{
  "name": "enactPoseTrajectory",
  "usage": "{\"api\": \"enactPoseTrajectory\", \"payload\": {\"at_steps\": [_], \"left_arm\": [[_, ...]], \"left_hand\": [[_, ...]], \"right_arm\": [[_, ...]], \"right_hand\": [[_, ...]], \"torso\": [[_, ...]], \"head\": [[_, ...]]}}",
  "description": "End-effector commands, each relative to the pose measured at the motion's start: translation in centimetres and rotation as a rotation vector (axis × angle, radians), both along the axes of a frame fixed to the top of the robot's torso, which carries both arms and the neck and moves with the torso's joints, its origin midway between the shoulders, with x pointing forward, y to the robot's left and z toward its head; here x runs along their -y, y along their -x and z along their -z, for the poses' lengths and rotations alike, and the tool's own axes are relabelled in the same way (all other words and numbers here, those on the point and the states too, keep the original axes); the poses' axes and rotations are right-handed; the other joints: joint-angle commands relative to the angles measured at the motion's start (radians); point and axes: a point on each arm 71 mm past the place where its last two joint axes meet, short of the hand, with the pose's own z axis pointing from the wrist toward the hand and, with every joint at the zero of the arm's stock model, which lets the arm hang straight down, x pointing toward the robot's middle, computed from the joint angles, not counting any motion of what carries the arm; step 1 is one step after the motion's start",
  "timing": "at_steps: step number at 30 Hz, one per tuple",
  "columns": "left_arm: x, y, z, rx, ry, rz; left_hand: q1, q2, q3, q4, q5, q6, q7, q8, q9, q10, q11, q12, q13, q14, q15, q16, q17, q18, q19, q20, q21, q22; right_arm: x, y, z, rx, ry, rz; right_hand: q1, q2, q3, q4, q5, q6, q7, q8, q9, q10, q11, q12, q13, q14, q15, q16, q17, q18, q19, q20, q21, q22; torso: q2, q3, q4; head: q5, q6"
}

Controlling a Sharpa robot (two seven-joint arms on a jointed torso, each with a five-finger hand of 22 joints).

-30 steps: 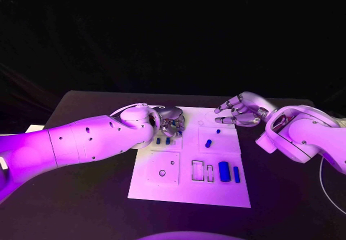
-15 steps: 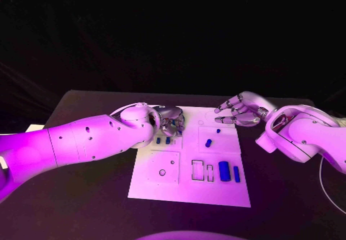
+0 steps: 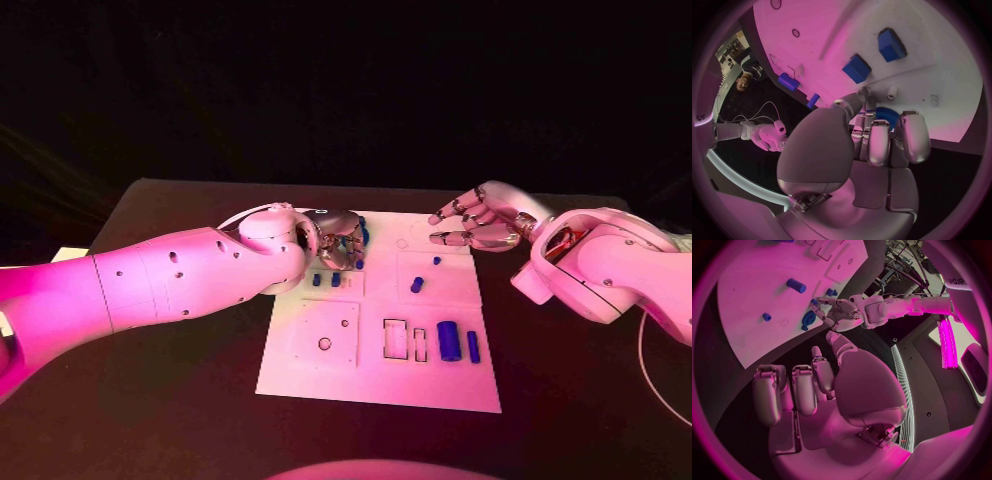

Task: Assemble the parts on the task board

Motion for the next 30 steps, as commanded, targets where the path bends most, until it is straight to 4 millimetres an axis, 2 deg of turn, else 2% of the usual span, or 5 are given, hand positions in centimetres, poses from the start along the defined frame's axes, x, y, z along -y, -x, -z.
{"api": "enactPoseTrajectory", "payload": {"at_steps": [1,7,16,24,30], "left_arm": [[-0.23,0.20,0.97,-0.047,-0.032,-0.005],[0.10,0.35,0.97,-0.070,-0.003,0.008],[0.09,0.32,0.95,-0.076,0.018,0.005],[0.34,0.34,0.93,-0.079,0.027,0.009],[0.34,0.31,0.98,-0.084,0.024,0.006]], "left_hand": [[0.000,0.013,0.007,0.001,0.003,0.008,0.000,-0.005,-0.001,0.008,0.000,0.008,0.002,0.034,-0.008,0.004,0.001,-0.014,0.019,-0.008,0.004,0.059],[-0.014,0.004,0.005,0.003,0.002,0.003,0.002,-0.012,-0.005,0.005,0.002,0.003,0.002,0.033,-0.007,0.004,-0.002,-0.015,0.019,-0.008,0.005,0.061],[-0.056,-0.024,-0.013,0.014,0.002,-0.043,0.007,-0.038,-0.023,-0.040,0.016,-0.035,-0.011,0.031,0.004,0.001,-0.013,-0.014,0.017,-0.001,-0.003,0.058],[-0.068,-0.033,-0.028,0.019,0.002,-0.055,0.010,-0.037,-0.030,-0.042,0.018,-0.041,-0.013,0.030,0.006,0.000,-0.019,-0.013,0.016,0.002,-0.007,0.057],[-0.068,-0.030,-0.030,0.020,0.002,-0.052,0.009,-0.035,-0.030,-0.040,0.017,-0.041,-0.013,0.030,0.006,0.000,-0.018,-0.013,0.016,0.003,-0.007,0.057]], "right_arm": [[-0.14,0.08,0.04,-0.001,0.003,-0.015],[-0.13,0.09,0.03,-0.001,0.003,-0.015],[-0.12,0.10,0.02,0.000,0.002,-0.014],[-0.13,0.11,0.02,0.000,0.002,-0.015],[-0.14,0.11,0.02,0.000,0.002,-0.015]], "right_hand": [[0.007,0.001,0.005,0.001,0.003,0.007,0.002,-0.006,-0.001,-0.005,0.001,0.000,0.043,0.067,-0.007,-0.004,0.087,0.008,0.000,-0.007,-0.004,0.109],[0.007,0.001,0.005,0.001,0.003,0.007,0.002,-0.006,-0.001,-0.005,0.001,0.000,0.043,0.067,-0.007,-0.004,0.087,0.008,0.000,-0.007,-0.004,0.109],[0.007,0.001,0.005,0.001,0.003,0.007,0.002,-0.006,-0.001,-0.005,0.001,0.000,0.043,0.067,-0.007,-0.004,0.087,0.008,0.000,-0.007,-0.004,0.109],[0.007,0.001,0.005,0.001,0.003,0.007,0.002,-0.006,-0.001,-0.005,0.001,0.000,0.043,0.067,-0.007,-0.004,0.087,0.008,0.000,-0.007,-0.004,0.109],[0.007,0.001,0.005,0.001,0.003,0.007,0.002,-0.006,-0.001,-0.005,0.001,0.000,0.043,0.067,-0.007,-0.004,0.087,0.008,0.000,-0.007,-0.004,0.109]], "torso": [[0.000,0.0001,0.0004],[-0.001,0.0001,0.0002],[0.000,0.0009,0.0003],[-0.001,0.0011,-0.0008],[0.000,0.0009,0.0003]], "head": [[-0.001,0.001],[0.000,0.001],[-0.001,0.004],[-0.001,0.004],[-0.003,0.004]]}}
